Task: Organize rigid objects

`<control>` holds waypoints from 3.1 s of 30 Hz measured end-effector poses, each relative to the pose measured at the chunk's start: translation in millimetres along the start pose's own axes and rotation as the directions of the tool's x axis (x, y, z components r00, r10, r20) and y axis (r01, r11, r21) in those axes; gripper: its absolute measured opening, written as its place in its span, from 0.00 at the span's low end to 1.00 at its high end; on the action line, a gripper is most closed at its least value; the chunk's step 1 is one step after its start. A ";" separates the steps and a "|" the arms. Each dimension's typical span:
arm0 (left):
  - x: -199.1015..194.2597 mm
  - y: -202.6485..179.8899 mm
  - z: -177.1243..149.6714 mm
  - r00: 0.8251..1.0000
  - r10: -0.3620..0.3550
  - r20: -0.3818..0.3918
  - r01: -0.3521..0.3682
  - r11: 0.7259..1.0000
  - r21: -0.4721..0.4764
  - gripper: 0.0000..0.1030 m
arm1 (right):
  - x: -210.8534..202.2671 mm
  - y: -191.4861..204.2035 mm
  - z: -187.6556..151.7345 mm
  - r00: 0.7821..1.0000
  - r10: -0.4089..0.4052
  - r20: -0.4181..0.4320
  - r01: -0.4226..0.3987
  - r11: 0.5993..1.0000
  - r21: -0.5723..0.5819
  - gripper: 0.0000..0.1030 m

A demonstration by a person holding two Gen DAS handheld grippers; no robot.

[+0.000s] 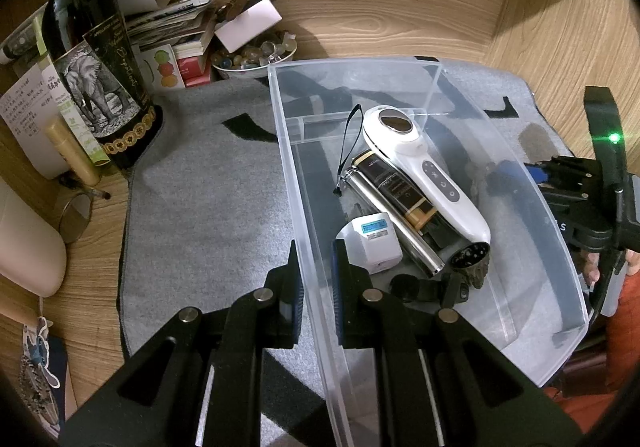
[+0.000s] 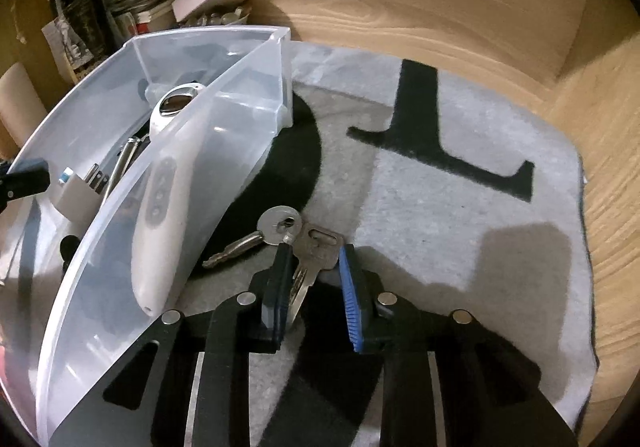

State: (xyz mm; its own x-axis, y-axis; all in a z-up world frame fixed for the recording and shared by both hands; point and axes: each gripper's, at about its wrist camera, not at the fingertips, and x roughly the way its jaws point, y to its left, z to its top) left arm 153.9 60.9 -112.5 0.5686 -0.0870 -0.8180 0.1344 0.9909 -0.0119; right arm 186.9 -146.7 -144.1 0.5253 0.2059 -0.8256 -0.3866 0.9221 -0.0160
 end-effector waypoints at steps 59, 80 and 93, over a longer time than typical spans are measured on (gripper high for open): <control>0.2 1.3 0.0 1.000 -0.001 0.000 0.001 1.000 0.000 0.11 | -14.2 -21.0 -14.9 0.999 -0.054 0.009 0.053 0.997 0.055 0.18; 0.2 1.9 0.0 1.000 -0.003 0.000 0.003 1.000 0.000 0.11 | -77.1 -29.9 -11.8 0.975 -0.164 0.147 0.159 0.986 0.048 0.18; -0.1 3.2 0.0 1.000 -0.004 0.000 0.004 1.000 0.000 0.11 | -110.3 -16.1 5.0 0.949 -0.195 0.250 0.198 0.980 0.013 0.18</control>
State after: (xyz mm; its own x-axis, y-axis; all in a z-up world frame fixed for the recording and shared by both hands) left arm 154.3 64.2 -112.4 0.5685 -0.0905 -0.8177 0.1366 0.9905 -0.0147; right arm 138.9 -182.6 -50.0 0.7629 0.0977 -0.6391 -0.2652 0.9488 -0.1716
